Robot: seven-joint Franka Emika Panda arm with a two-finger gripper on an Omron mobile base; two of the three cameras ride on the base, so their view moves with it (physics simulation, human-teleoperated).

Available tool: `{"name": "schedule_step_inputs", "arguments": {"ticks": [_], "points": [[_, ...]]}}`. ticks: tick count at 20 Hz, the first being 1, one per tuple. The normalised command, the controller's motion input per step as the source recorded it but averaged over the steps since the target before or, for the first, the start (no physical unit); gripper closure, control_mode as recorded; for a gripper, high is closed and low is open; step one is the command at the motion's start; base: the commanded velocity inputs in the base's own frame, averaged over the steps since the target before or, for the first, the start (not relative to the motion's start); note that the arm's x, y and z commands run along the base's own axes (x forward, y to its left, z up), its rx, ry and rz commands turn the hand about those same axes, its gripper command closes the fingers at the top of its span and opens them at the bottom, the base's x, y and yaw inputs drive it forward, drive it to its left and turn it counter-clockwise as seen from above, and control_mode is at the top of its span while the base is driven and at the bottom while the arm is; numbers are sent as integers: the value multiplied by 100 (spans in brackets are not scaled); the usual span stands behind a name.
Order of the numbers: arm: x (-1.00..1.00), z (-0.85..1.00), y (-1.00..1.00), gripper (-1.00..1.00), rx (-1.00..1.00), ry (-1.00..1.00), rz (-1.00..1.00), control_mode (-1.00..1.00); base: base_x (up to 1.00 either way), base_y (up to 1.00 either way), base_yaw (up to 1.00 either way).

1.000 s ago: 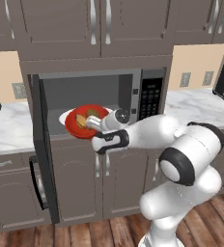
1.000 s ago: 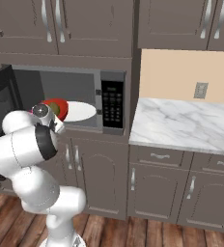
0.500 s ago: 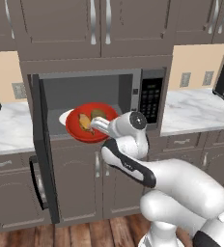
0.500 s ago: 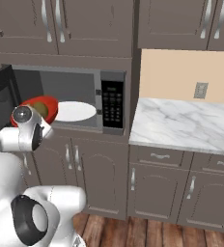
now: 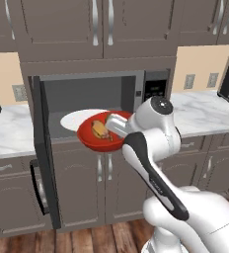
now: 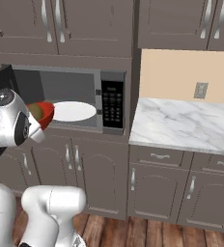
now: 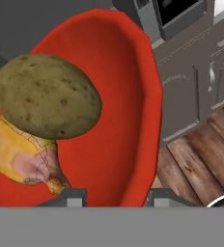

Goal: The microwave is finished heating the chicken drumstick and potato. Take the bowl containing the food and place it on the dining counter.

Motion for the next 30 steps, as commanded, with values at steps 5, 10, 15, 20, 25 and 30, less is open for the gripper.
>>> {"name": "schedule_step_inputs", "arguments": {"ticks": [5,10,15,20,25,30], "points": [[-14,2,-27,100,1,-1,-7,-100,0,0,0],[0,0,0,100,0,0,0,-100,0,0,0],[0,0,0,100,0,0,0,-100,0,0,0],[0,0,-1,100,0,0,0,-100,0,0,0],[-1,0,-12,100,0,0,0,100,-14,-39,0],[0,0,0,100,0,0,0,100,-54,-94,16]]}}
